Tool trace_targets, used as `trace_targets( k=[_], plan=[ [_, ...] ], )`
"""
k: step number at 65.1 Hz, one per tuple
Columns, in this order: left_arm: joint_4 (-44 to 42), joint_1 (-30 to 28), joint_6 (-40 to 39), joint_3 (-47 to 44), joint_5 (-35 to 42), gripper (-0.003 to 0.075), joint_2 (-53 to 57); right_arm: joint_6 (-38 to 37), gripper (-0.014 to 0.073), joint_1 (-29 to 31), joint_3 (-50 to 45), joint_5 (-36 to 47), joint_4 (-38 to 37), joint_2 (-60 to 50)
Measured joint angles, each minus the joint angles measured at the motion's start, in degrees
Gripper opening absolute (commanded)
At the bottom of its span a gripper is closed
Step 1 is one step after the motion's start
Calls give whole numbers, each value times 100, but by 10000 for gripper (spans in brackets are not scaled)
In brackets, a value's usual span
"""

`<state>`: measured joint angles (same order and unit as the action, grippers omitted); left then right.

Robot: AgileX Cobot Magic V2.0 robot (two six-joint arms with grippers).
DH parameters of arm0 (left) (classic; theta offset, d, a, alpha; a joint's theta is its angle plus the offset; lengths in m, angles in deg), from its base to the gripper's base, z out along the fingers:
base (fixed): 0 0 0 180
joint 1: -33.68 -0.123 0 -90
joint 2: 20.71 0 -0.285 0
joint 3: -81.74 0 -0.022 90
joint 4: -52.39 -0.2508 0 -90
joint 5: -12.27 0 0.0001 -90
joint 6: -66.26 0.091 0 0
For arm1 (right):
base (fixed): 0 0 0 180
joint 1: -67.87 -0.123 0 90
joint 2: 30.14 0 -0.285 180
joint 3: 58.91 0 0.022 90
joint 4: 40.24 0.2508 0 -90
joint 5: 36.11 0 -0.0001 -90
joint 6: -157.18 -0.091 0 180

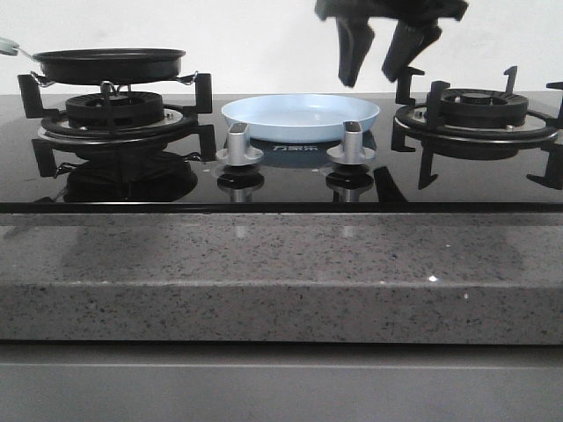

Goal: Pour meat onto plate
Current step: 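Lower the right gripper onto the light blue plate rim and grasp it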

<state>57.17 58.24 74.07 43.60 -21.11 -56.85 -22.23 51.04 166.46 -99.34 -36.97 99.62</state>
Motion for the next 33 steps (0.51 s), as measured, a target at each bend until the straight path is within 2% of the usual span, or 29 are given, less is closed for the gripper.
trace_targets(
  k=[19, 33],
  plan=[
    [9, 0, 0, 0, 0, 438, 0, 0, 455, 81, 67, 109, 0, 394],
    [9, 0, 0, 0, 0, 438, 0, 0, 229, 81, 130, 138, 3, 520]
  ],
)
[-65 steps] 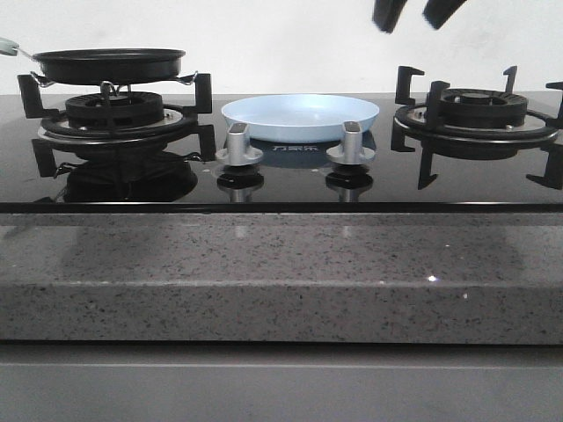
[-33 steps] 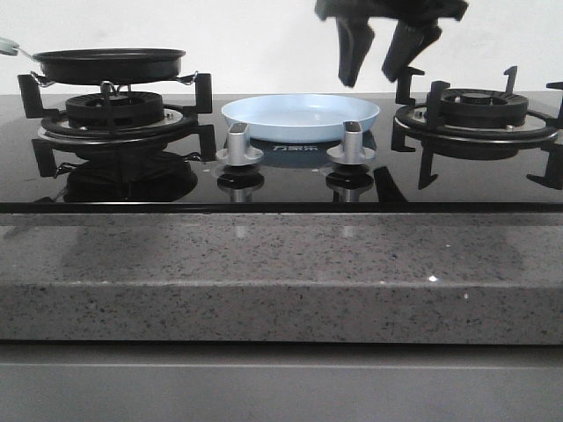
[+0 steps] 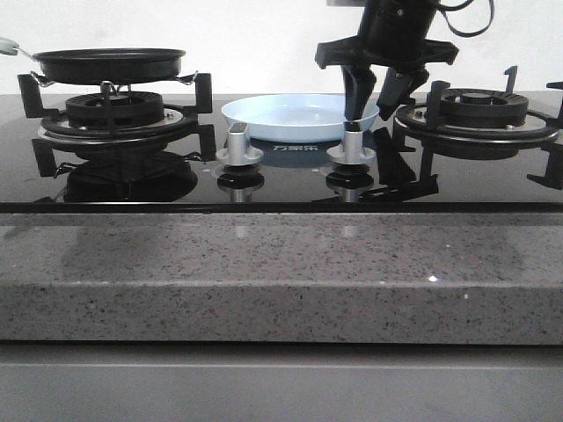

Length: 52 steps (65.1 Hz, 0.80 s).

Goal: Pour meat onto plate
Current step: 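Lower the right gripper onto the light blue plate rim and grasp it, then lift the plate with the right gripper toward the frying pan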

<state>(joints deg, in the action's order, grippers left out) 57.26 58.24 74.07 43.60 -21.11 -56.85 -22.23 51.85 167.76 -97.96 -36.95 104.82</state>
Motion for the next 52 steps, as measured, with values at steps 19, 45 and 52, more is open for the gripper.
trace_targets(
  k=[19, 45, 52],
  plan=[
    [0, 0, 0, 0, 0, 438, 0, 0, 160, 0, 9, -32, 0, 8],
    [0, 0, 0, 0, 0, 438, 0, -59, -69, 0, 53, -32, 138, 8],
    [0, 0, 0, 0, 0, 438, 0, -129, -69, 0, 106, -22, 138, 8]
  ],
)
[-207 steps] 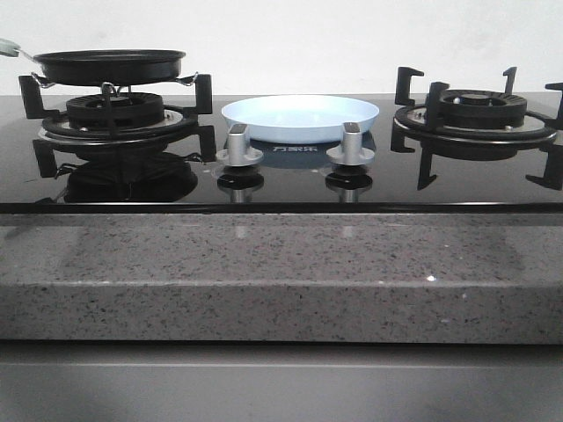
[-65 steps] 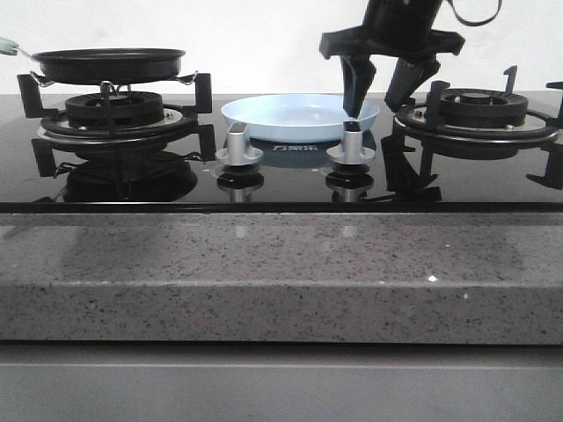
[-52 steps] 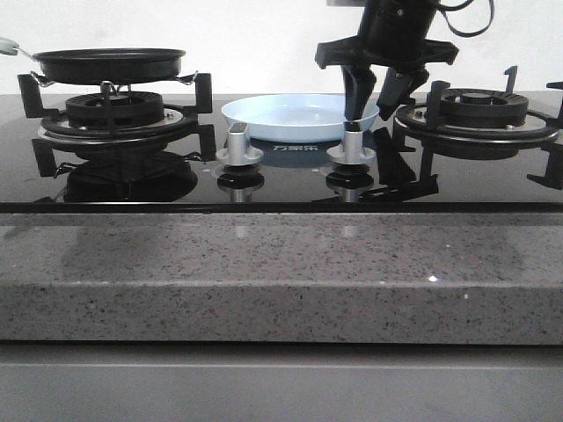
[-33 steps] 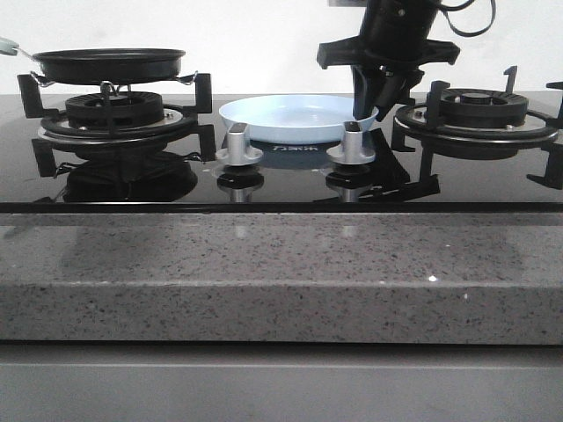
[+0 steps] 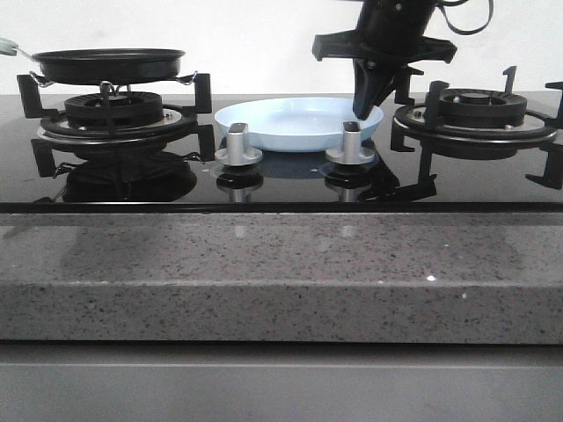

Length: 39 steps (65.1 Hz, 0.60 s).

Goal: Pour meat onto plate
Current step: 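Lift the plate with the right gripper toward the frying pan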

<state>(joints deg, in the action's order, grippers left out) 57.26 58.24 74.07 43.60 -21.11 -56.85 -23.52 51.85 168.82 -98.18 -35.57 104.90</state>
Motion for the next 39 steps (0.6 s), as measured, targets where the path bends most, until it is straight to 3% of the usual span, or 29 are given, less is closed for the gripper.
trace_targets(
  k=[25, 39],
  plan=[
    [0, 0, 0, 0, 0, 438, 0, -228, -69, 57, 262, -309, 201, -629],
    [-24, 0, 0, 0, 0, 438, 0, -206, -69, 150, -467, -299, 781, -1275]
  ],
)
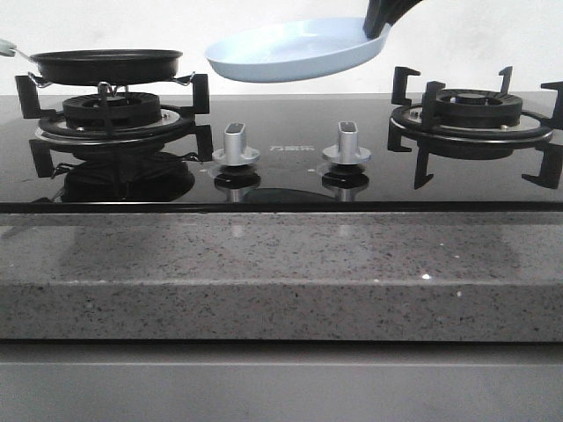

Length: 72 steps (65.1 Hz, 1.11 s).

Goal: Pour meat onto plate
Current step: 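Lift the plate with the right gripper toward the frying pan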

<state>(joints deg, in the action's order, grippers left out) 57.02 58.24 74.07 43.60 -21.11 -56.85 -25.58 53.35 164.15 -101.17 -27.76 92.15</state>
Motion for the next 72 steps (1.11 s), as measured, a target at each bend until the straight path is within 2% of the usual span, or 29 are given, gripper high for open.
trace_targets(
  k=[22, 37, 58, 72],
  plan=[
    [-13, 0, 0, 0, 124, 438, 0, 101, -69, 0, -2648, 1082, 366, -1807],
    [-13, 0, 0, 0, 274, 438, 0, 276, -69, 0, -4015, 1361, 615, -2777],
    [-13, 0, 0, 0, 351, 438, 0, 276, -69, 0, -4904, 1847, 766, -2920],
    [-13, 0, 0, 0, 347, 438, 0, 276, -69, 0, -4964, 2144, 885, -2703]
  ],
)
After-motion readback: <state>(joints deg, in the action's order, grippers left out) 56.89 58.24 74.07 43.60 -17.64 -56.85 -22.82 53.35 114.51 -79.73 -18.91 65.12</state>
